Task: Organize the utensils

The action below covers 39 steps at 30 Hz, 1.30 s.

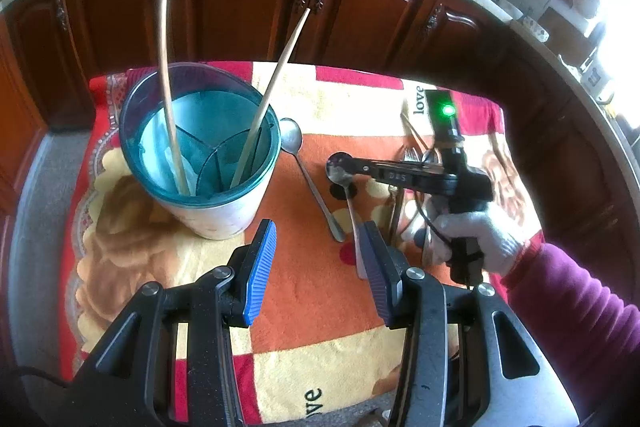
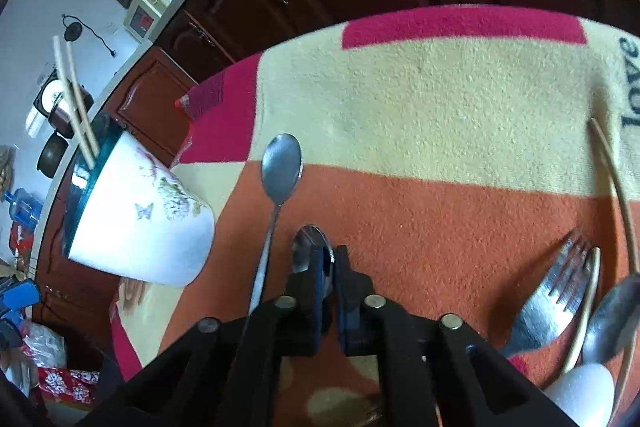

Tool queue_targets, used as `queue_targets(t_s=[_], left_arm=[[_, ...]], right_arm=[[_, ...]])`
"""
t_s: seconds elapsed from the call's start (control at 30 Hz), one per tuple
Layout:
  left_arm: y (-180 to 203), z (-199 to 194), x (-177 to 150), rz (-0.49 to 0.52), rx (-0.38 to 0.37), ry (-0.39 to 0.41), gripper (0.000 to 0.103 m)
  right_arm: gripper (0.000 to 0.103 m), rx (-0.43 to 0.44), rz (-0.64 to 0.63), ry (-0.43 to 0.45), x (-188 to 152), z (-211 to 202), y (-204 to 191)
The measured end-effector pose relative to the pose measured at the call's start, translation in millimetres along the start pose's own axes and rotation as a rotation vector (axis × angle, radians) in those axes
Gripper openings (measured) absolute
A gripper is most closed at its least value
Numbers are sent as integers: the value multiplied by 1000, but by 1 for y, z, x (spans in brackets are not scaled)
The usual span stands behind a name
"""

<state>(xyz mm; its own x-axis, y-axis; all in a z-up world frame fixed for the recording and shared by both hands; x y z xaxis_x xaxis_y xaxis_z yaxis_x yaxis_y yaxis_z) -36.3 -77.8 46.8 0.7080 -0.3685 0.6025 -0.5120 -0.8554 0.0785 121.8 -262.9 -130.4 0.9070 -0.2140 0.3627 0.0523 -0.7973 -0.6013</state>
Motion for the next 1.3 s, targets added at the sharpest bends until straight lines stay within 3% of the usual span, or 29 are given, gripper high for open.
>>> queue_targets(t_s=[0.1, 0.27, 0.57, 0.7, 1.0, 1.23, 1.3], left_arm=[[5, 6, 3, -3, -11, -5, 43], [24, 28, 12, 1, -65, -4, 43], [59, 104, 52, -11, -187, -22, 43], [70, 151, 74, -45, -269, -84, 43], [89, 222, 101, 36, -276, -209, 42], [99, 246, 103, 64, -351, -291, 30], [105, 251, 103, 88, -351, -305, 20]], right_arm=[[2, -10, 10, 36, -5, -25, 6], [2, 53, 92, 92, -30, -83, 20], [2, 105, 272, 162, -77, -163, 77], [2, 107, 295, 185, -82, -184, 90], [2, 142, 313, 208, -87, -204, 106], [2, 152, 324, 209, -88, -206, 116], [2, 150, 329, 208, -88, -206, 119]])
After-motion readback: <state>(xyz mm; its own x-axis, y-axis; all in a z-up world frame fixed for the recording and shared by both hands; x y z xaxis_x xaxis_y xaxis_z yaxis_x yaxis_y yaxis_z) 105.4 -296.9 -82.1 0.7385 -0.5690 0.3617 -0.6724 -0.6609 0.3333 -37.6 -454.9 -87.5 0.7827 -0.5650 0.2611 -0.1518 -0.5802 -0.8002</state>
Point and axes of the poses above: each gripper's, at about its wrist camera, not at the fingertips, and z roughly the way its jaws point, y to its right, x to its top, the point moved 5 cm from there along z, roughly the way its jaws point, and after that the axes turned 15 degrees about z, right-handed, at the moved point
